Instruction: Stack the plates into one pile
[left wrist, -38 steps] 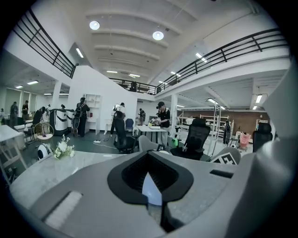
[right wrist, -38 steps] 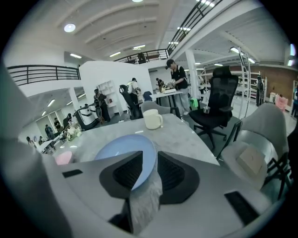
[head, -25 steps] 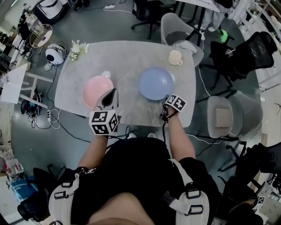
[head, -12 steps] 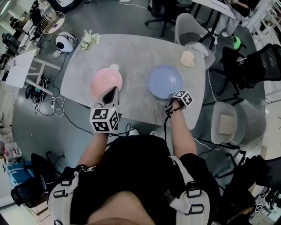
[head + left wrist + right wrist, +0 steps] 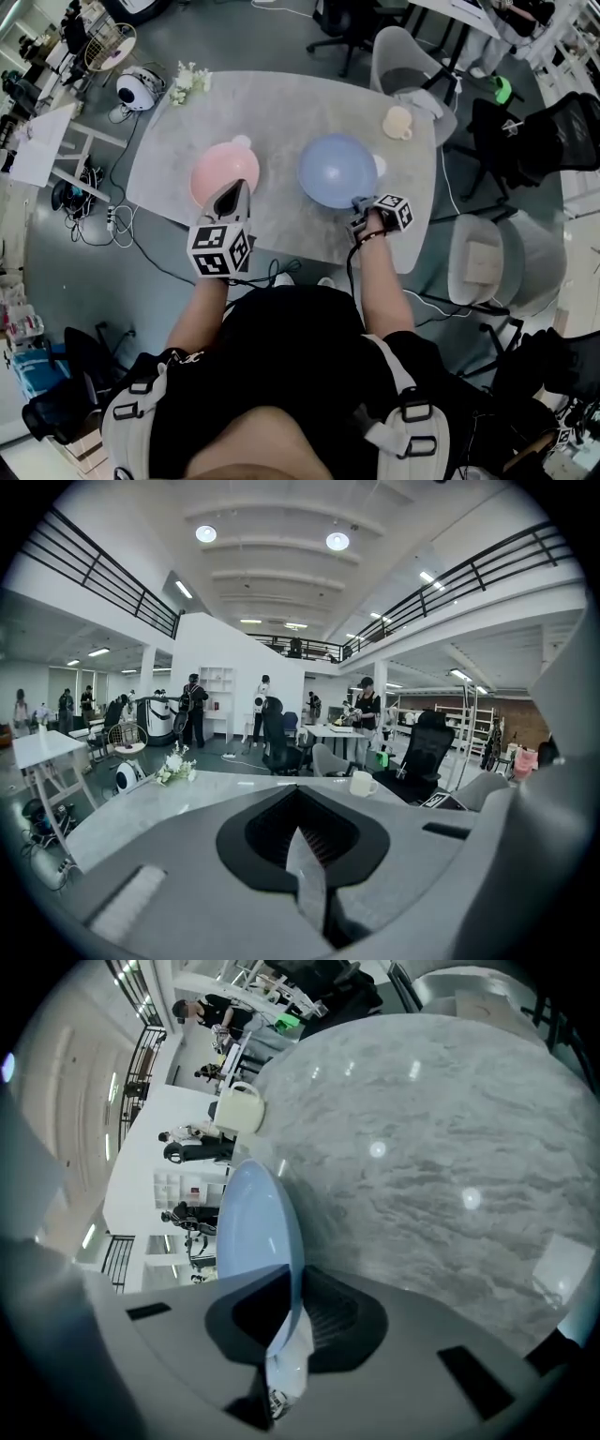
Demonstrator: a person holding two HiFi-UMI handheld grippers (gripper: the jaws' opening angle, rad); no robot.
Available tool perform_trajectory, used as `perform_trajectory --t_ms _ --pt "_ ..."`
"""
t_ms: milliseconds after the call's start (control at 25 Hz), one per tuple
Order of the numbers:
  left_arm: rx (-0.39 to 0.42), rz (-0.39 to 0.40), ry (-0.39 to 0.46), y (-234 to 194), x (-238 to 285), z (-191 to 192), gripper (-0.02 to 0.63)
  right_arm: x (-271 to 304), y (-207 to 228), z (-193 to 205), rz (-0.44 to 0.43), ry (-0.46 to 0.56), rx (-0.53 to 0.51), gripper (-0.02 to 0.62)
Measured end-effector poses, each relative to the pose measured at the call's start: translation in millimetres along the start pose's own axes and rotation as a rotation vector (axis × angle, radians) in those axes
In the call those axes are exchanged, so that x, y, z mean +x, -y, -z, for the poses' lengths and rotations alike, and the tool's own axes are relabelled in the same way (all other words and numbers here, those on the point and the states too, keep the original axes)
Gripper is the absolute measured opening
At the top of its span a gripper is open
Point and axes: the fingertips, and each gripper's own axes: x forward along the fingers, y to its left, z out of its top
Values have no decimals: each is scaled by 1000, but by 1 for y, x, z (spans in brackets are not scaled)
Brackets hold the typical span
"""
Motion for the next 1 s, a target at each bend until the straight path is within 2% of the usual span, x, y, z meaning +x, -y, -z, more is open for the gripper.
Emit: perform_trajectory --t_ms 320,480,840,1000 --pt "-22 -10 15 0 -1 2 5 -15 -63 22 -123 -47 -78 40" --pt "-37 -41 26 -8 -8 3 5 -16 -102 37 -169 -72 -136 40" --pt "-97 -195 41 -56 -51 14 5 16 -170 97 -228 -207 -264 40" --pt "-134 -289 43 -86 -83 27 5 40 -182 135 -208 -268 -321 40"
